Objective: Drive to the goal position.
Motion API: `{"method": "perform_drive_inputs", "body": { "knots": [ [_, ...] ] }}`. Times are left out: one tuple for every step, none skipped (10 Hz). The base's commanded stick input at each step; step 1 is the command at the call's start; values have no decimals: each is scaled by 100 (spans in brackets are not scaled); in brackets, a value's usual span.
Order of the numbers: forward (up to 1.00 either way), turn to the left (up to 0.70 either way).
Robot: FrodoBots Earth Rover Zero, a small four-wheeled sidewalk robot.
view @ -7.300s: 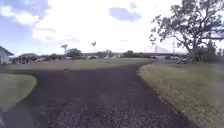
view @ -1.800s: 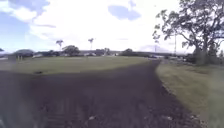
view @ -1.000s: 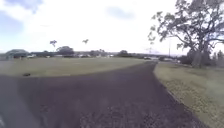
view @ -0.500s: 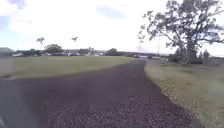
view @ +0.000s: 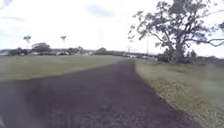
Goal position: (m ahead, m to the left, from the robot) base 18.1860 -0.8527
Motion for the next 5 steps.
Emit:
{"method": "perform_drive_inputs", "body": {
  "knots": [
    [50,0],
    [50,0],
    [50,0],
    [50,0],
    [50,0]
  ]
}}
